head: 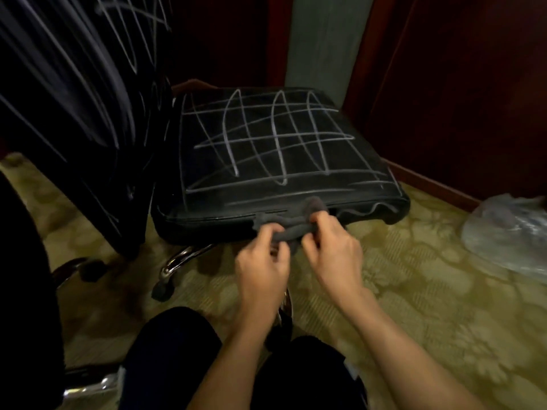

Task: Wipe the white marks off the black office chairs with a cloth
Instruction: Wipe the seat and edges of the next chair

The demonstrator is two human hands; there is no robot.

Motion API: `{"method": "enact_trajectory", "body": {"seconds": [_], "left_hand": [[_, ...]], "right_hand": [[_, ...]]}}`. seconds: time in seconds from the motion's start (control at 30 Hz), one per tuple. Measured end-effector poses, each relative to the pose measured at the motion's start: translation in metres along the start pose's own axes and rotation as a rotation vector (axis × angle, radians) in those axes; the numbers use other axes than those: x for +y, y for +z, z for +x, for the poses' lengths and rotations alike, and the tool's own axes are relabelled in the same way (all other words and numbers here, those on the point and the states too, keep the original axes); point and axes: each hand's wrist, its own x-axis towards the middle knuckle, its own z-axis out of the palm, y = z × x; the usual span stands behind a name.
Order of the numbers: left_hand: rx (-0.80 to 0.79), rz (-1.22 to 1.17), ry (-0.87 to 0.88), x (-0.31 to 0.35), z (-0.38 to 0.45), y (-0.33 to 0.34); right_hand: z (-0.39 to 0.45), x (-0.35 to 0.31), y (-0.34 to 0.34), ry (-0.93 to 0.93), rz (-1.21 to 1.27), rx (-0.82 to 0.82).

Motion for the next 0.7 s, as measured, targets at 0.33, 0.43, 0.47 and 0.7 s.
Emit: {"method": "enact_trajectory", "body": {"seconds": [0.33,0.43,0.47,0.7], "left_hand": [[0.062,0.013,0.011,-0.037,0.017,-0.036],[0.095,-0.015,-0.022,-0.037,0.016,-0.046],[0.100,-0.031,-0.042,-0.034,0.016,-0.044],[-0.131,-0.030,0.008,0.013,0.016,0.013]], "right_hand": [[0.006,-0.051,0.012,0.008,-0.033,-0.044],[0.008,-0.063,0.011,-0.039,-0.022,-0.069],[0.008,-0.062,0.008,-0.053,-0.022,-0.081],[0.007,0.006,-0.027,0.141,-0.062,0.045]]}}
